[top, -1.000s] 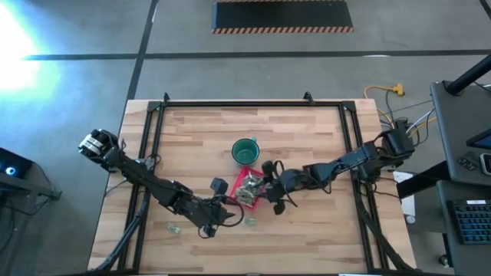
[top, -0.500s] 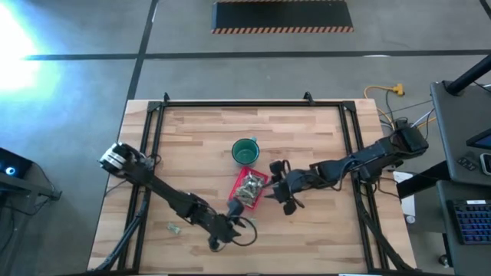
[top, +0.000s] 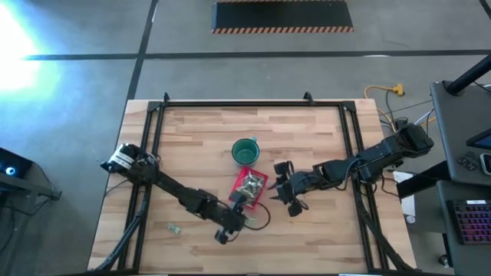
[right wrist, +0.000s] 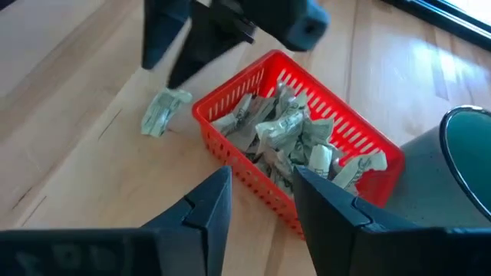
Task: Pick and place items into bin
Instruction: Put the light green stevia packet into the red bin
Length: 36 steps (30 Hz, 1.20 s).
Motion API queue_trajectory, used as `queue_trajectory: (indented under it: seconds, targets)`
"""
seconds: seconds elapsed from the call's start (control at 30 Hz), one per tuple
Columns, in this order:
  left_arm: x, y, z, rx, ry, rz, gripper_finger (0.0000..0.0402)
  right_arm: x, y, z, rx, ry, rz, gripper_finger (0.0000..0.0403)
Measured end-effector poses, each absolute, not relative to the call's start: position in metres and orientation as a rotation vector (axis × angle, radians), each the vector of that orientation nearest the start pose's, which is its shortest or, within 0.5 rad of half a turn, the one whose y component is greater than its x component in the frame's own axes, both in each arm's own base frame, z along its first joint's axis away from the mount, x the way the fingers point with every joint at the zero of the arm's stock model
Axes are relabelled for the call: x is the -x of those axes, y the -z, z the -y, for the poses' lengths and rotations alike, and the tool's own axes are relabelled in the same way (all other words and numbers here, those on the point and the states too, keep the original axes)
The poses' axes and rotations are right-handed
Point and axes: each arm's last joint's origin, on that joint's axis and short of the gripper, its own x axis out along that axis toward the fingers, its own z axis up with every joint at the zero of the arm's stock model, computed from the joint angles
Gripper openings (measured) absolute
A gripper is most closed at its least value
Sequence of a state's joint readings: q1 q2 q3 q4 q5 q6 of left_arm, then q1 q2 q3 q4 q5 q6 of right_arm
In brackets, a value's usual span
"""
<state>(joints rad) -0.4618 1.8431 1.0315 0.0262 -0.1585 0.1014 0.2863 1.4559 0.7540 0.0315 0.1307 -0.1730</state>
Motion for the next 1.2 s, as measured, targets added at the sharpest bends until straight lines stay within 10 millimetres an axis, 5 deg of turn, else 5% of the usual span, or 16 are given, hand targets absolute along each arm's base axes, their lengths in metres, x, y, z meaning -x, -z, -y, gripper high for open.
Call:
queue_trajectory:
  seconds: [0.77,1.2]
  targets:
    - [-0.332,-0.148,0.158,-0.310,0.357,-0.776,0.0144,-0.280,-0.192,-0.078,0.283,-0.199,-0.651,0.0128]
    - [-0.345,-0.129,0.152,-0.271,0.395,-0.825,0.0143,-0.279,-0.190,-0.078,0.269,-0.195,-0.672,0.0128]
